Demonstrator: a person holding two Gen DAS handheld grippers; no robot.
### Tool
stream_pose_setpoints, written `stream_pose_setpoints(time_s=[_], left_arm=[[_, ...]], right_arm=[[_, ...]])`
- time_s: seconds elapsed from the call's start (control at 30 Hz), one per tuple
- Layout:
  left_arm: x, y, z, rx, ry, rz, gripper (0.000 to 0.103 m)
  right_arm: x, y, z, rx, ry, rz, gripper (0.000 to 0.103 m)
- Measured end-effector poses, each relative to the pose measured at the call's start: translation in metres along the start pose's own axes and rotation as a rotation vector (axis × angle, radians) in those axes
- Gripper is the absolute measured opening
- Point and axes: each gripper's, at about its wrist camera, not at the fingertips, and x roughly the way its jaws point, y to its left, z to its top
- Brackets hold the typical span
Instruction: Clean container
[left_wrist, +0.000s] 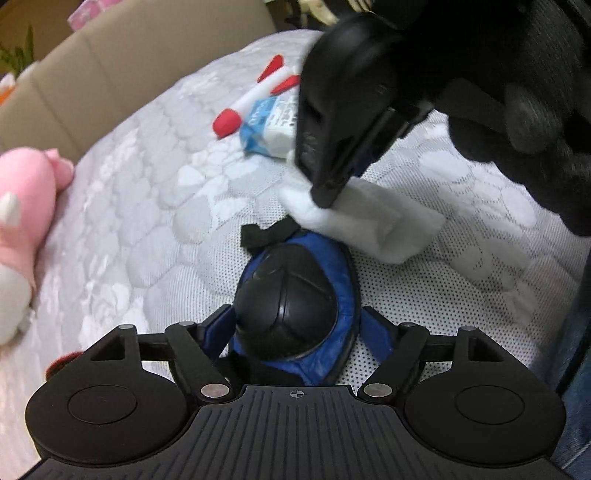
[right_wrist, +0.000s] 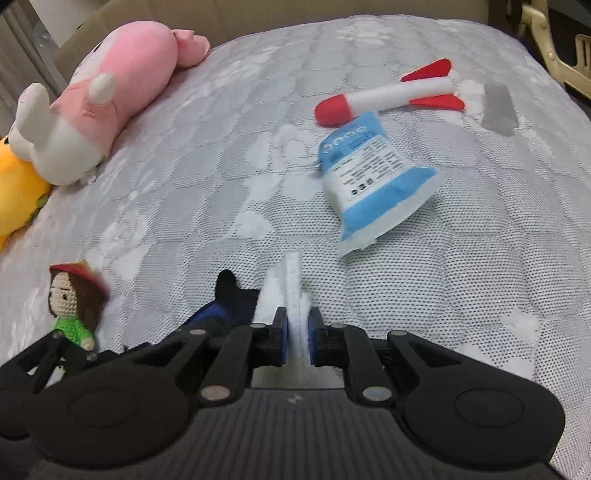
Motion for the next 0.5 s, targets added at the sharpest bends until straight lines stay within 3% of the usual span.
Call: stream_pose_setpoints(time_s=[0.1,0.17,0.2,0.3,0.4,0.43,0.5], left_arm=[[0.0,0.003,0.005,-0.043,0.025,-0.035,0.083],[-0.003,0.019,0.008,-0.136,0.049,-0.104,0.088],[-0.008,0.036,0.007,-0.217,0.053,-0.142,0.091],[-0.023,0.097,-0.013,-0.534,0.06,-0.26,0.093],[-0.023,0.141,-0.049,-0.772,0.091,-0.307,0.093],[-0.017,0.148,-0.056,-0.822,0.118,-0.312,0.093],[-0.001,0.153,-0.065,-0.893,0.171,-0.37,0.093]], right_arm=[[-0.003,0.005,-0.002,-0.04,-0.029,-0.05,0.012],[-0.007,0.005,-0.003,-0.016,-0.035,-0.03,0.012],[-0.014,0.002,-0.003,0.011,-0.037,-0.001,0.012],[-0.031,-0.002,-0.005,0.1,-0.029,0.195,0.012],[-0.032,0.015,-0.01,0.076,0.023,0.345,0.012],[-0.027,0.026,-0.013,0.024,0.061,0.338,0.012],[-0.018,0.042,-0.021,-0.088,0.114,0.24,0.012]])
